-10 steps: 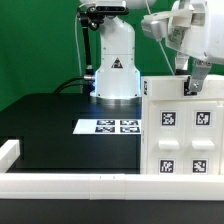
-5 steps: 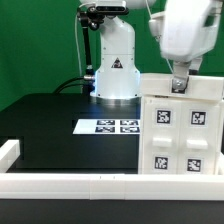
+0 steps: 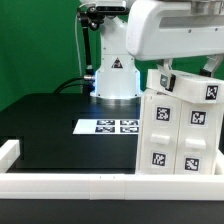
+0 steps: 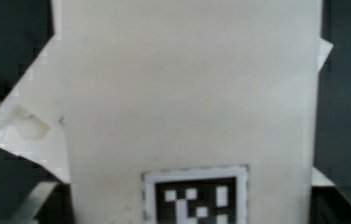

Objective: Assemble cabinet

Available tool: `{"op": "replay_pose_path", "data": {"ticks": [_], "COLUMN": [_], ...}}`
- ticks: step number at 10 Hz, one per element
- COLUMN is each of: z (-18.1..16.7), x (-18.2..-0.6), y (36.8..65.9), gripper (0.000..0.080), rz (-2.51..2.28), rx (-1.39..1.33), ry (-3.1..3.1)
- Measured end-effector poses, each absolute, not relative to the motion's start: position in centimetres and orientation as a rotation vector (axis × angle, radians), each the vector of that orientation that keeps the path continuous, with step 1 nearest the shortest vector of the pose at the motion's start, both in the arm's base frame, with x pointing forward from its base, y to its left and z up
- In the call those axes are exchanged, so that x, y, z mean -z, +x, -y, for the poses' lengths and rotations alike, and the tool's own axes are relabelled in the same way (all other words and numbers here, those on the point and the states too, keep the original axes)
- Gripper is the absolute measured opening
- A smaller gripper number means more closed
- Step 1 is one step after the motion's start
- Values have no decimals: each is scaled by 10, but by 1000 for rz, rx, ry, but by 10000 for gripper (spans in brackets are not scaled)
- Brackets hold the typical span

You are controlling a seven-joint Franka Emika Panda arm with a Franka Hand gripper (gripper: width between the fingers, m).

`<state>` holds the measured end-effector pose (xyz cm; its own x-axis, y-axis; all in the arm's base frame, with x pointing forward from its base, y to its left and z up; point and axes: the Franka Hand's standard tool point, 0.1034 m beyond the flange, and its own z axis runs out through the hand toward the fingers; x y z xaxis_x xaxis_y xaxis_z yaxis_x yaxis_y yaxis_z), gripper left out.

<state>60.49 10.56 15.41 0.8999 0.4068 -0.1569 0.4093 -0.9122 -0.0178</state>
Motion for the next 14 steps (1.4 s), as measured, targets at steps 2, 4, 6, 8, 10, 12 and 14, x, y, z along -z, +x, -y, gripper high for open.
{"op": "replay_pose_path", "data": {"ticks": [2, 4, 6, 8, 10, 12, 14], "z": [-105, -106, -104, -105, -104, -103, -99], "x": [-155, -155, -154, -154, -155, -155, -155], "y": [606, 607, 608, 608, 610, 612, 616], "gripper": [551, 551, 551, 551, 551, 551, 551], "rz": [-421, 83, 390, 576, 897, 1207, 1531], "rx": [225, 165, 143, 146, 161, 132, 113], "ry": [3078, 3161, 3180, 3150, 3086, 2991, 2871]}}
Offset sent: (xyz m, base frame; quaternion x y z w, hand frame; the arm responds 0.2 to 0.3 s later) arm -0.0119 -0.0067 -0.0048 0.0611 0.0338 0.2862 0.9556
